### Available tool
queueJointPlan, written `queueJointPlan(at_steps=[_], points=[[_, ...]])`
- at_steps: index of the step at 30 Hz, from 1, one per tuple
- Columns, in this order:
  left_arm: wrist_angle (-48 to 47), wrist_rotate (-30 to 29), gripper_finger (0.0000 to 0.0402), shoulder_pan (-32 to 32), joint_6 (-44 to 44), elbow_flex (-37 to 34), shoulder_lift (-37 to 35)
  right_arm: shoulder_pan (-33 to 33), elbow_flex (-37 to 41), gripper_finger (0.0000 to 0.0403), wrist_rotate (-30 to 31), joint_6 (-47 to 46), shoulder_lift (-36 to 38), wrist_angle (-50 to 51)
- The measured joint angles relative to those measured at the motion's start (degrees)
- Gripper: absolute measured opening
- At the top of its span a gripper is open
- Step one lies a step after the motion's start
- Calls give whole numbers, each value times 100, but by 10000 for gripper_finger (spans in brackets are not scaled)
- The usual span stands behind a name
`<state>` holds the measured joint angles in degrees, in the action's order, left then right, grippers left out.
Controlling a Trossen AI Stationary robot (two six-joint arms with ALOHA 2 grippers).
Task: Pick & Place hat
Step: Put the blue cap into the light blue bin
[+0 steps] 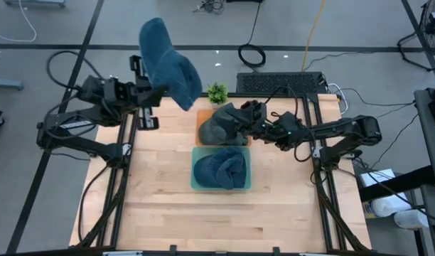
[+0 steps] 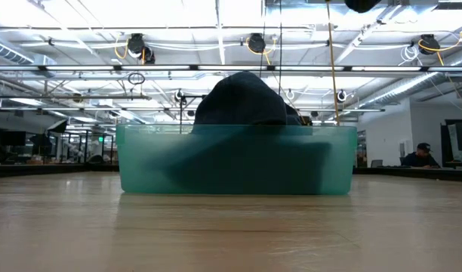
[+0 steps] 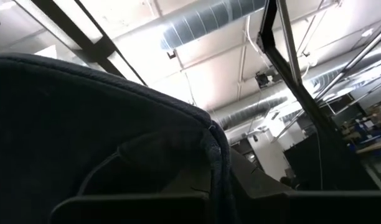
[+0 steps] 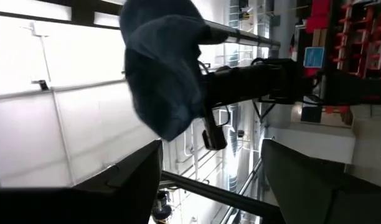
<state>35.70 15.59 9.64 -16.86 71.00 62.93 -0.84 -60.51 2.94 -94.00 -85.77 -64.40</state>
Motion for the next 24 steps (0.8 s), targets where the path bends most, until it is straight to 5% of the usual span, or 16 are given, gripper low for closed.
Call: queueJointPlan(at_steps=[7,24], points=[[363,121,8,-9,0,211,507,0,0,263,-18,-131,-172,-142],[0,857,8,-50,-103,2103,2228,7,0,263,-23,212,-156,-1346]])
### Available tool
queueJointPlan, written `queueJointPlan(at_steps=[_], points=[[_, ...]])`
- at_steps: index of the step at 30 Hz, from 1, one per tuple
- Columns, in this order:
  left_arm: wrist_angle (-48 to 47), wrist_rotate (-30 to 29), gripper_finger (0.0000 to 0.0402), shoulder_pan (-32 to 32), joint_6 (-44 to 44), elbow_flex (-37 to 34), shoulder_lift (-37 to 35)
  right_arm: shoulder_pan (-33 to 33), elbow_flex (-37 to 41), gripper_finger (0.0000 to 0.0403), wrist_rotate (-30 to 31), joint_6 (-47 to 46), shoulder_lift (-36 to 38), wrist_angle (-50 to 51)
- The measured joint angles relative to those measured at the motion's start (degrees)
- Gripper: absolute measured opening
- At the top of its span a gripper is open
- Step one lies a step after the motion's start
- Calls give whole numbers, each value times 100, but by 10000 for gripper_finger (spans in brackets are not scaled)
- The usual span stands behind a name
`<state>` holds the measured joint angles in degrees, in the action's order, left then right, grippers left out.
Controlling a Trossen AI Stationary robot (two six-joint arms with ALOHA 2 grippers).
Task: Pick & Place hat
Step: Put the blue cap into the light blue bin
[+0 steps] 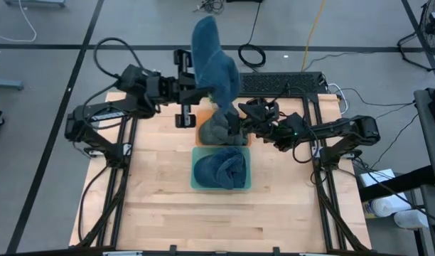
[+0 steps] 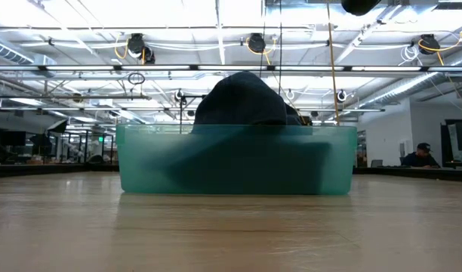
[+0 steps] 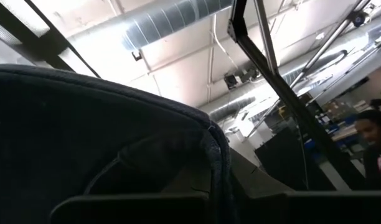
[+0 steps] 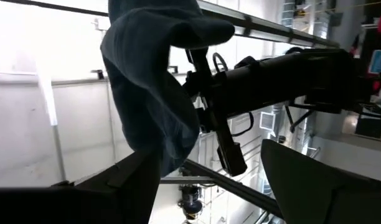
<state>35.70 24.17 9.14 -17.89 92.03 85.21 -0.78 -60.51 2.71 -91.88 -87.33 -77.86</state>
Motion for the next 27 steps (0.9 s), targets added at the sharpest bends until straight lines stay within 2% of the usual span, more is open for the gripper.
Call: queueJointPlan(at_steps=[11,17,21,27], points=[[-163,-14,8,-110,-2,66,462,11,0,263,-150,157,-4,-467],[-413,-104,8,-218,-253,66,423,11,0,258,-190,259,-7,-501],[-625,-229,8,-205,-432,66,370,14,0,230,-300,259,-7,-488],[-748,-234,8,-164,-410,66,317,20,0,168,-301,259,-7,-488]])
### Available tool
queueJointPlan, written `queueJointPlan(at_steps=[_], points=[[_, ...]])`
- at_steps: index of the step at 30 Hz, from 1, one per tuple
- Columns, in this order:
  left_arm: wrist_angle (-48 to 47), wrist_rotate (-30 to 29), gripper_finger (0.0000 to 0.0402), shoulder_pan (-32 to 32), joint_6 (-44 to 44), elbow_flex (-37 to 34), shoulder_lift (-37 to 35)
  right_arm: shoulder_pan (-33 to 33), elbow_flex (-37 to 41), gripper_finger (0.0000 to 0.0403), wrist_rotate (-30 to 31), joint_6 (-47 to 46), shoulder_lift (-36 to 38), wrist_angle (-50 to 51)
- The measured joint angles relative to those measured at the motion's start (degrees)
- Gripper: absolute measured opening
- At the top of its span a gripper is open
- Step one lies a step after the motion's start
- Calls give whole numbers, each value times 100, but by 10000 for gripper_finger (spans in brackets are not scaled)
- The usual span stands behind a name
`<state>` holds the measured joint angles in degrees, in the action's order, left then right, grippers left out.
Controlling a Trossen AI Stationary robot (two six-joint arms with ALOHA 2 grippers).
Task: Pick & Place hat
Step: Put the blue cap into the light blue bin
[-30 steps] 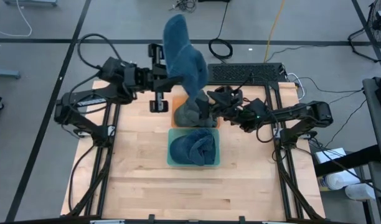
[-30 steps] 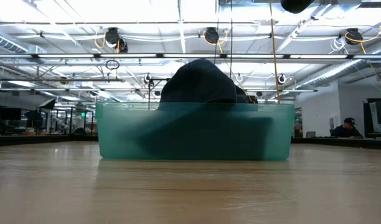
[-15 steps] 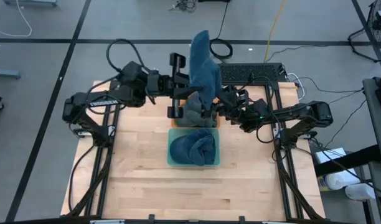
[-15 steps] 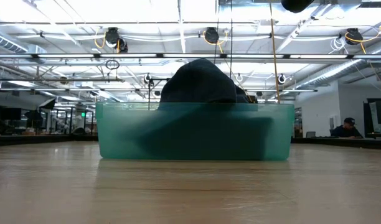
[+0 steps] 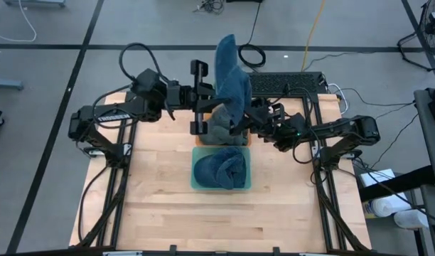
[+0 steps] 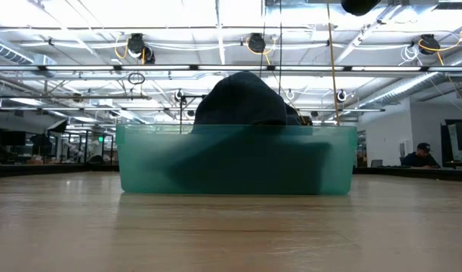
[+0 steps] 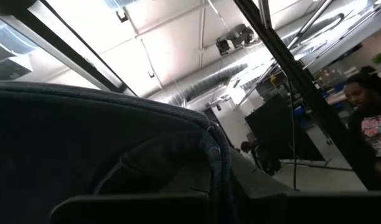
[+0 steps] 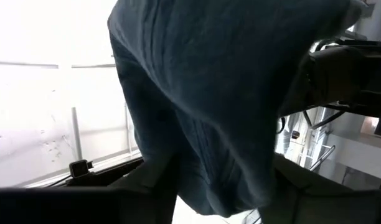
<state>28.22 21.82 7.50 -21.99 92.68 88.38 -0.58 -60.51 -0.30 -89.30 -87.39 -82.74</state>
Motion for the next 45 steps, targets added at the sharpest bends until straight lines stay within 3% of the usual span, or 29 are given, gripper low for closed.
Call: queueJointPlan(at_steps=[17,21,30,41,45], points=[[-19,2,8,3,-1,0,2,0,0,11,2,165,0,0],[-19,18,12,3,246,0,2,-2,0,8,7,340,0,0],[-623,-197,90,173,1433,-7,-220,-10,0,5,-218,327,317,97],[-3183,-177,119,213,1894,-6,-865,-266,0,4,-1179,1469,2006,3838],[-3705,-119,119,213,2151,-7,-1004,-386,0,4,-1283,1903,2540,4671]])
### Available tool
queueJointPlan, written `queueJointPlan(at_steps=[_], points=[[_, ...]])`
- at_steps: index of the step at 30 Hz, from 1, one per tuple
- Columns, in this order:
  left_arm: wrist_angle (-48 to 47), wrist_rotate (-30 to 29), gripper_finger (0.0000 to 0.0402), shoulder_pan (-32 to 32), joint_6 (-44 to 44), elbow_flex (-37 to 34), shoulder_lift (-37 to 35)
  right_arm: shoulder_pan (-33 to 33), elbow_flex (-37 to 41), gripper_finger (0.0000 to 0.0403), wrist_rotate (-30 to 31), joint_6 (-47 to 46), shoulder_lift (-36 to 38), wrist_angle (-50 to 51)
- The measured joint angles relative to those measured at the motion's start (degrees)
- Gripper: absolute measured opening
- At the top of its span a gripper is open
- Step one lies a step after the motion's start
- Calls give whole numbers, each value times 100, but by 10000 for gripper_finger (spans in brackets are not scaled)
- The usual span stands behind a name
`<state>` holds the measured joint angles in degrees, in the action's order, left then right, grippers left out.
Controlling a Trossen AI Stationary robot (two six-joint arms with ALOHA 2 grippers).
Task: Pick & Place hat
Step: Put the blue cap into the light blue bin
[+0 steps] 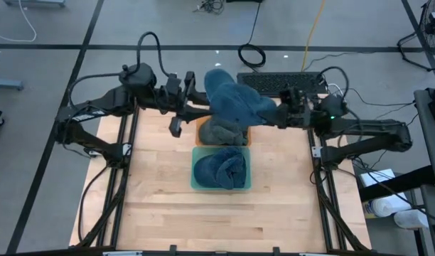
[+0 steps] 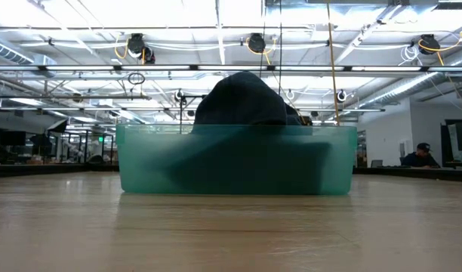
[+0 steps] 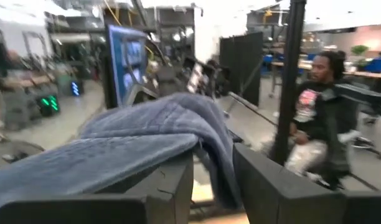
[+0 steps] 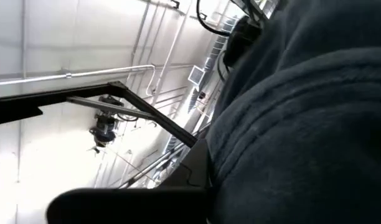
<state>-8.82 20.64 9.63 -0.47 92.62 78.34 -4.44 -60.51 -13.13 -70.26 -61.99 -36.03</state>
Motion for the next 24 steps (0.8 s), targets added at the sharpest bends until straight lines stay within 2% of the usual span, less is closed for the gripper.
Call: queueJointPlan(at_steps=[6,11,14,24], points=[[-708,472,120,0,269,5,-143,-137,0,4,-305,83,512,545],[-980,721,120,0,433,7,-165,-146,0,4,-687,-197,707,1018],[-1115,801,120,0,570,7,-155,-83,-111,4,-1021,-262,737,1626],[-1672,811,120,0,976,4,-203,287,-1237,4,-1870,1078,475,3555]])
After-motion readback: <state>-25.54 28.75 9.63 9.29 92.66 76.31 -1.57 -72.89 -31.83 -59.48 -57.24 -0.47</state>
